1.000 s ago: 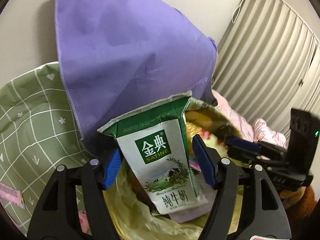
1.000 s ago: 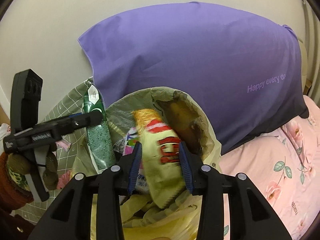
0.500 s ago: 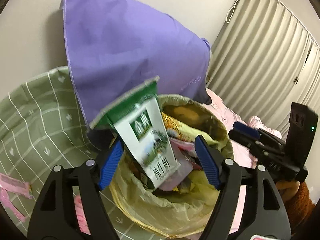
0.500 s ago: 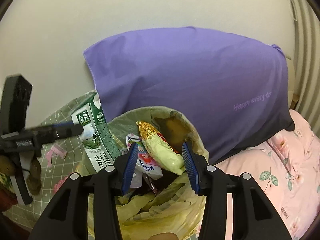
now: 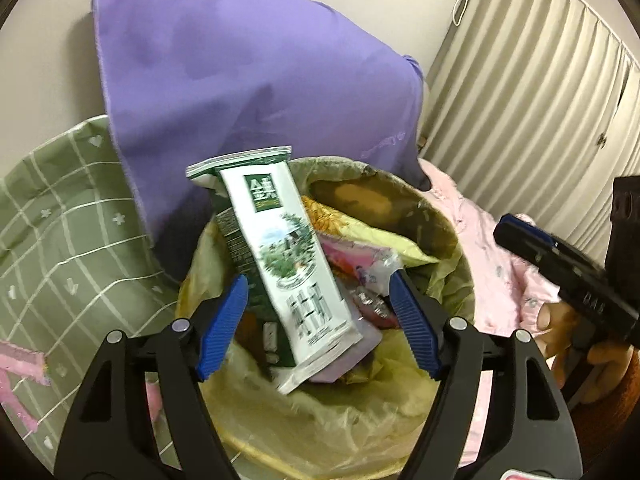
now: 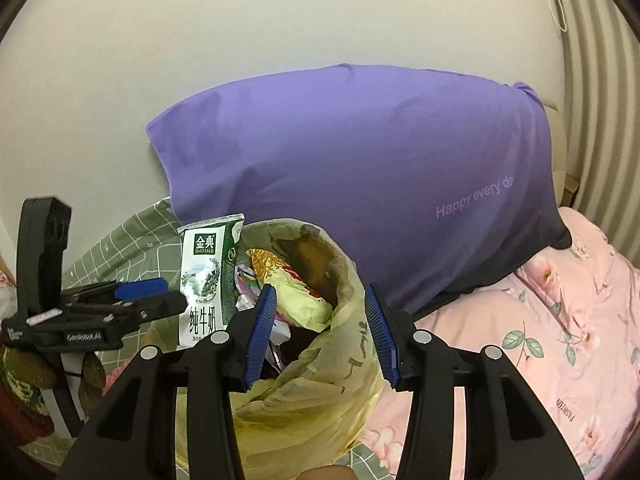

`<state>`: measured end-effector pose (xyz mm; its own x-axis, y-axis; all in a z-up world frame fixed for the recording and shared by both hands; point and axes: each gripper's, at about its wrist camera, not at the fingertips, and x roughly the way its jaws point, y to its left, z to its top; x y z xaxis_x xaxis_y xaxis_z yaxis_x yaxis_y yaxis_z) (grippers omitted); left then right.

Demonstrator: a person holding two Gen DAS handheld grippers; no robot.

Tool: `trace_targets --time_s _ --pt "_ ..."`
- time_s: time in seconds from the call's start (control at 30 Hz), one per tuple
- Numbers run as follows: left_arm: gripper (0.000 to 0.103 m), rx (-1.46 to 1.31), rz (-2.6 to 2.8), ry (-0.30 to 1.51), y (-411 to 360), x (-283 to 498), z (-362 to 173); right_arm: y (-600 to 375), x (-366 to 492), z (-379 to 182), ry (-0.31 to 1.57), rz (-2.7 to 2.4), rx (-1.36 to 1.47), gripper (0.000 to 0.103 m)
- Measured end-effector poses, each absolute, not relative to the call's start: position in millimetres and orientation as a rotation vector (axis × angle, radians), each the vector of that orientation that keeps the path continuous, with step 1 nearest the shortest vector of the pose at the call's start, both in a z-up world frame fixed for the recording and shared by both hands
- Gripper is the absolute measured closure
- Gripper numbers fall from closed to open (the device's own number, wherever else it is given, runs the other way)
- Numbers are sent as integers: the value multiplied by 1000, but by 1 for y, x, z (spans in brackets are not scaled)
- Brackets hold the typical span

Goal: Collect trash
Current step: 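Lower both items into the bin and open both tools, then move both tools back over the table toward the pink spoon and candy stick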

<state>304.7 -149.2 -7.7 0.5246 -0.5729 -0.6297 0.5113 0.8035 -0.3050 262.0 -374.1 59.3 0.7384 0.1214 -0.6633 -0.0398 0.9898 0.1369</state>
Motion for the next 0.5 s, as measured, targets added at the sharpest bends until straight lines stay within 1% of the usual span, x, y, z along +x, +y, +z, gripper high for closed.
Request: trace_targets --time_s 0.03,0.1,0.17,0.23,0.37,0.5 --pt "34 -75 -634 779 -145 301 -7 -374 263 59 733 92 128 58" --pt "33 -83 -603 764 -133 294 -4 -372 265 60 725 119 163 52" --pt "33 -103 -573 746 -119 290 -2 -366 268 62 712 154 194 51" --pt "33 -118 -511 719 -95 284 0 -353 272 64 700 191 212 47" --pt "33 -163 -340 706 -35 279 -9 -309 282 62 748 328 165 46" --pt "33 -227 -141 749 35 279 -32 -254 289 60 756 422 76 46"
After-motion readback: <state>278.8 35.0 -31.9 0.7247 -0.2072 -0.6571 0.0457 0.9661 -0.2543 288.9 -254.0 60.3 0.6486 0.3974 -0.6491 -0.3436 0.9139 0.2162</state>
